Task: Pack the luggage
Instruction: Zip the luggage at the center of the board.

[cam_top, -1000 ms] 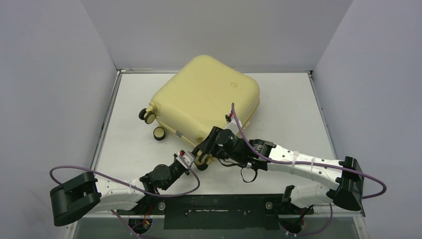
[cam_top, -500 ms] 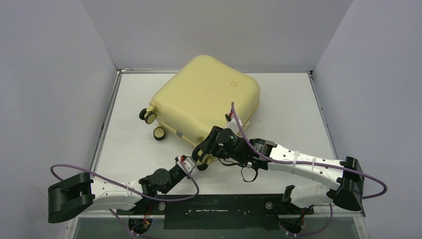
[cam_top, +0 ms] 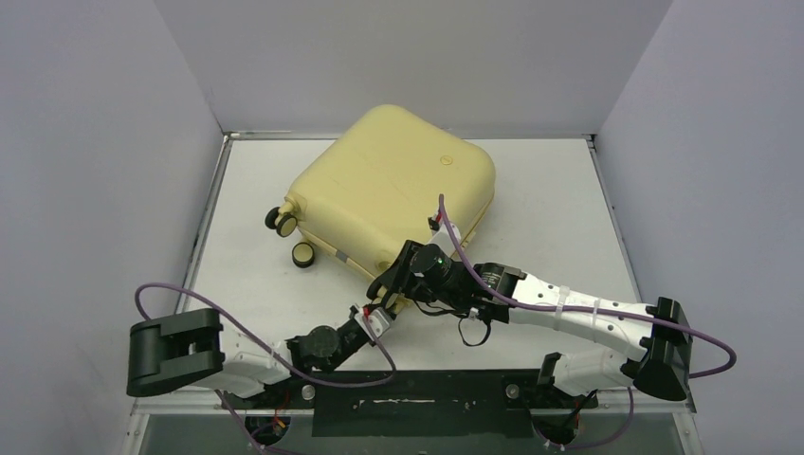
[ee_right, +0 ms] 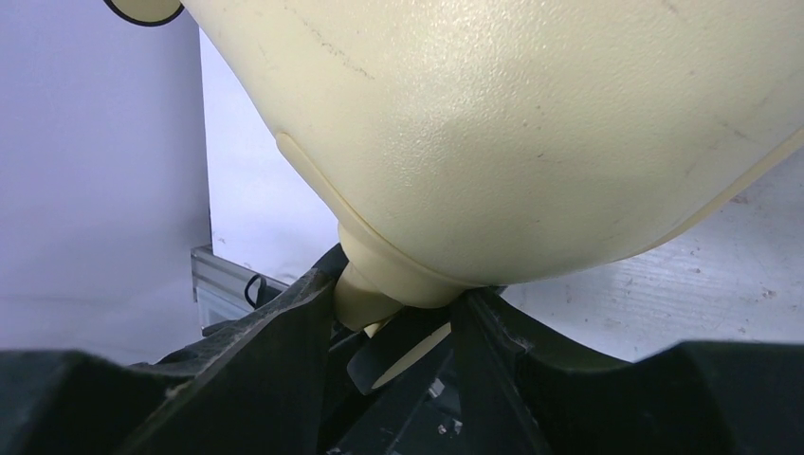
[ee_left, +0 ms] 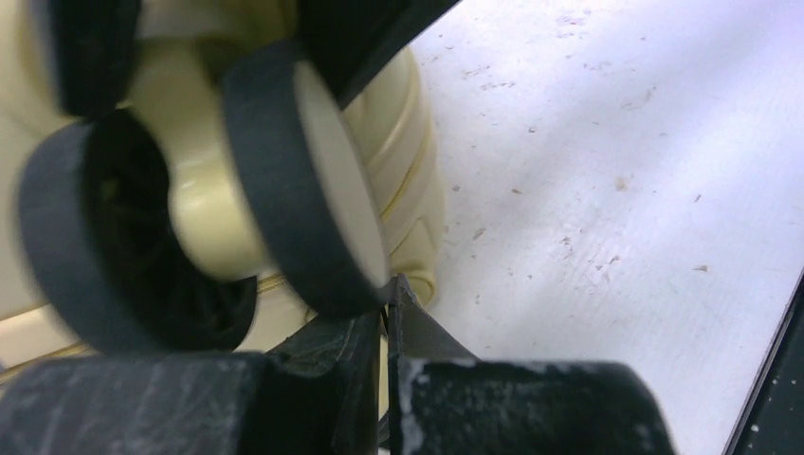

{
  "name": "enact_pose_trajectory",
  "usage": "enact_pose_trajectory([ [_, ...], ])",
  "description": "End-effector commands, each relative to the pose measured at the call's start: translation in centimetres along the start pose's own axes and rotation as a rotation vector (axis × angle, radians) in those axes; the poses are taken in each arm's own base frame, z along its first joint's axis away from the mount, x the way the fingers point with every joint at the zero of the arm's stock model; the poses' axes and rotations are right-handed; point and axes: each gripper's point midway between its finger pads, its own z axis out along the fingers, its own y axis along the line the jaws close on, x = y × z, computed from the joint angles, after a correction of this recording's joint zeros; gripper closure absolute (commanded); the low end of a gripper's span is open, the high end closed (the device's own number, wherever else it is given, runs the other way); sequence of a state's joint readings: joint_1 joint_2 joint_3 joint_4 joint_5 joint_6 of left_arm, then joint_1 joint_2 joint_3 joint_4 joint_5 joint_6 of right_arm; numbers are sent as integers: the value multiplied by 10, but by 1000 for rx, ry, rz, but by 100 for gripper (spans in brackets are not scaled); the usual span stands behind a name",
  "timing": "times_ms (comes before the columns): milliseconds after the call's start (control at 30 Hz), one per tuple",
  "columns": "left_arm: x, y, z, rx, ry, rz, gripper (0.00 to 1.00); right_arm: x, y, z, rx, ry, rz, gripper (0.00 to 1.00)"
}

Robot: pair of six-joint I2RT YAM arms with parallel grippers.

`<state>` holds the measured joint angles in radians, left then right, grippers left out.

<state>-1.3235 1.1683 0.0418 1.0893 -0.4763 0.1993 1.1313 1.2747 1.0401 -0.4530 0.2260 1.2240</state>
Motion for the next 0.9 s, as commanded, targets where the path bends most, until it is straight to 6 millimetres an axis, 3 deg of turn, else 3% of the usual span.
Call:
enact_pose_trajectory([
  [0, -37, -95, 0, 392, -155, -72, 100, -37, 23, 12, -64, -156, 63, 100],
  [167, -38, -112, 18, 391, -192, -77, 100, -31, 13, 13, -53, -145, 75, 100],
  [567, -44, -127, 56, 342, -255, -20, 100, -9, -2, 27, -40, -83, 97, 100],
  [767, -46, -122, 62, 295, -265, -25, 100, -8, -2, 26, -45, -75, 82, 100],
  [800, -46, -118, 60, 284, -263, -33, 99, -9, -1, 23, -50, -80, 75, 100],
  [867, -45, -111, 55, 265, -259, -49, 84, -13, -1, 19, -55, -89, 58, 100],
])
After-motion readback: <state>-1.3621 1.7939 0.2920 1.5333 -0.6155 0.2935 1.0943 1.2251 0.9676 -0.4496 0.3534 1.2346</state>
